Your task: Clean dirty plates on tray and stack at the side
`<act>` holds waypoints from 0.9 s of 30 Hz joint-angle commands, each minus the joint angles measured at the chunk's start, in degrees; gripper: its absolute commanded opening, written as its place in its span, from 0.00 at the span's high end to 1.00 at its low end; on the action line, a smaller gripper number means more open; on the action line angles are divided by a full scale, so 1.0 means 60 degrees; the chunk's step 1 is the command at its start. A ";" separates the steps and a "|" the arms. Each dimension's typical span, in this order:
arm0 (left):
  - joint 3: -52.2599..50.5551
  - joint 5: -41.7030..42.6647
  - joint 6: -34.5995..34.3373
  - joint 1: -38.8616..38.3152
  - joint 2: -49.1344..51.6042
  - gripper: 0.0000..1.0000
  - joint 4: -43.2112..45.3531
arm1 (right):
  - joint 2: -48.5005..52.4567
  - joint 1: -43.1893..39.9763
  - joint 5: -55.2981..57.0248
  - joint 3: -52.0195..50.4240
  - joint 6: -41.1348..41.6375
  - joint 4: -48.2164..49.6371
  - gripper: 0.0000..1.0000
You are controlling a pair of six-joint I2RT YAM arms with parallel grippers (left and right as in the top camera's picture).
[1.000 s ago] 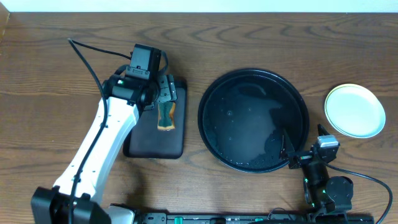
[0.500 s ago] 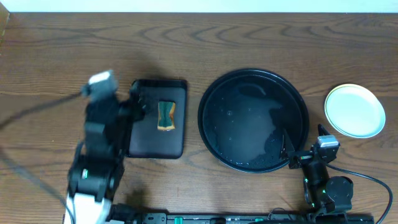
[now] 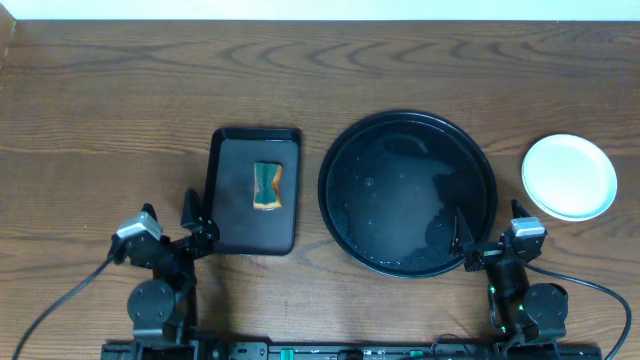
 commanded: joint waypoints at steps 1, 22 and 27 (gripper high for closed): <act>-0.0546 0.0091 0.0124 0.0120 -0.0736 0.18 0.0058 | -0.0055 -0.0047 0.0055 -0.0022 -0.0120 -0.0033 0.01; -0.1723 0.0160 0.0011 0.0091 -0.0769 0.18 0.0044 | -0.0055 -0.0047 0.0055 -0.0022 -0.0120 -0.0033 0.01; -0.1723 0.0160 0.0011 0.0091 -0.0769 0.18 0.0047 | -0.0055 -0.0047 0.0055 -0.0022 -0.0120 -0.0033 0.01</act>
